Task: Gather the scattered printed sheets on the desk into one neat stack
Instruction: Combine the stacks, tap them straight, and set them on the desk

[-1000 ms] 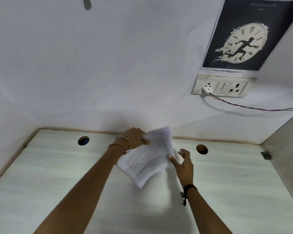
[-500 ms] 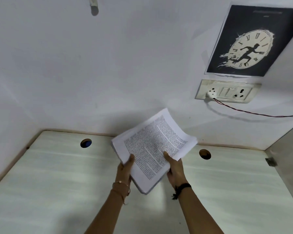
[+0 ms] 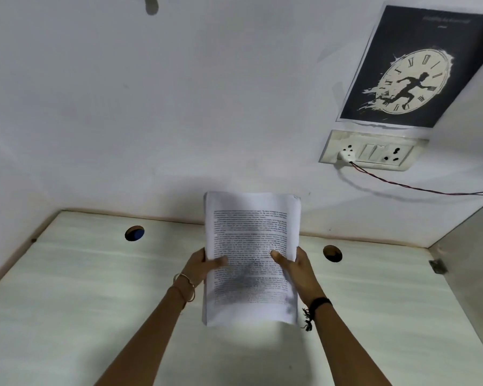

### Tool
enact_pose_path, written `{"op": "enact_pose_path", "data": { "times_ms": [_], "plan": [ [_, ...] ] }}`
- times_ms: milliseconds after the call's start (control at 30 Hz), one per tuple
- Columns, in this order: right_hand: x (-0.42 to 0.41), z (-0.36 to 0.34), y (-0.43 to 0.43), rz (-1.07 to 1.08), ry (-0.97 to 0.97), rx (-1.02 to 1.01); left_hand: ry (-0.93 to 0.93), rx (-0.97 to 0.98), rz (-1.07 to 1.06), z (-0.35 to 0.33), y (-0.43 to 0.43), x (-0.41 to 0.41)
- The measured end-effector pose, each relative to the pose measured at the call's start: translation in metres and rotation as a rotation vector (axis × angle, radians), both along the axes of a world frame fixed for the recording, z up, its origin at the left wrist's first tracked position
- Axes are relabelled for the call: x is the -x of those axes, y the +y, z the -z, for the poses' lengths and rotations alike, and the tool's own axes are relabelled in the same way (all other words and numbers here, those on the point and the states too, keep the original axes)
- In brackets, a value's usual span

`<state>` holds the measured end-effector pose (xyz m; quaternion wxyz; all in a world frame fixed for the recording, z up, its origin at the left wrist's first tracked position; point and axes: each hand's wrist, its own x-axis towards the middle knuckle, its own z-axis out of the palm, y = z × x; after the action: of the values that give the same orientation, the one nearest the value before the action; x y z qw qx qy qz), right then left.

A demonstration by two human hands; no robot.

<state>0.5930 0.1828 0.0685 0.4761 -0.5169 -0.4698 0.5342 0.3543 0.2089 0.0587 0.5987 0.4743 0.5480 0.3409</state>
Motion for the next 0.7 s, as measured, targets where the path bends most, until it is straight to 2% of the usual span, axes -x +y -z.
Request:
{"op": "enact_pose_path", "data": {
  "times_ms": [133,300,467,600,700],
  "plan": [
    [0.005,0.005,0.002,0.093,0.023,0.023,0.015,-0.078,-0.127,0.011,-0.006,-0.01],
    [0.004,0.026,-0.007,0.038,0.031,0.105,0.208,-0.055,-0.132,0.027,-0.018,-0.013],
    [0.0,0.036,-0.001,0.1,-0.081,0.159,0.309,-0.08,-0.2,0.025,-0.013,-0.017],
    [-0.003,0.032,0.001,0.106,-0.059,0.112,0.334,-0.172,-0.152,0.015,-0.013,-0.017],
    [-0.006,0.047,-0.007,0.004,-0.089,0.192,0.384,-0.059,-0.027,0.027,-0.015,-0.013]
  ]
}}
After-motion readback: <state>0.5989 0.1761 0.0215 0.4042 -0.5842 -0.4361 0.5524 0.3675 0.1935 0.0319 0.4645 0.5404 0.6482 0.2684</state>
